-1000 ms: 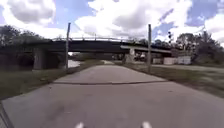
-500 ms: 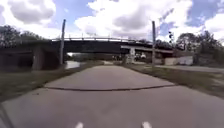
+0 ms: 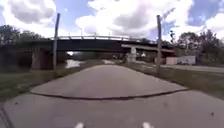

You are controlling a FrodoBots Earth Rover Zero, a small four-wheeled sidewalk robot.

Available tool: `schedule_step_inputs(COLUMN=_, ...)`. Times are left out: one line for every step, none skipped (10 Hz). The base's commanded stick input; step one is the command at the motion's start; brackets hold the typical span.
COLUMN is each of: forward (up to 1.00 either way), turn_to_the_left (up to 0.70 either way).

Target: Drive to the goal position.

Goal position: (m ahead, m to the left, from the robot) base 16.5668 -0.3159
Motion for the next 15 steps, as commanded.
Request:
schedule_step_inputs(forward=1.00, turn_to_the_left=0.00)
schedule_step_inputs(forward=1.00, turn_to_the_left=0.00)
schedule_step_inputs(forward=1.00, turn_to_the_left=0.00)
schedule_step_inputs(forward=1.00, turn_to_the_left=0.00)
schedule_step_inputs(forward=1.00, turn_to_the_left=0.00)
schedule_step_inputs(forward=1.00, turn_to_the_left=0.00)
schedule_step_inputs(forward=1.00, turn_to_the_left=0.00)
schedule_step_inputs(forward=1.00, turn_to_the_left=0.00)
schedule_step_inputs(forward=1.00, turn_to_the_left=0.00)
schedule_step_inputs(forward=1.00, turn_to_the_left=0.00)
schedule_step_inputs(forward=1.00, turn_to_the_left=0.00)
schedule_step_inputs(forward=1.00, turn_to_the_left=0.00)
schedule_step_inputs(forward=1.00, turn_to_the_left=0.00)
schedule_step_inputs(forward=1.00, turn_to_the_left=0.00)
schedule_step_inputs(forward=1.00, turn_to_the_left=0.00)
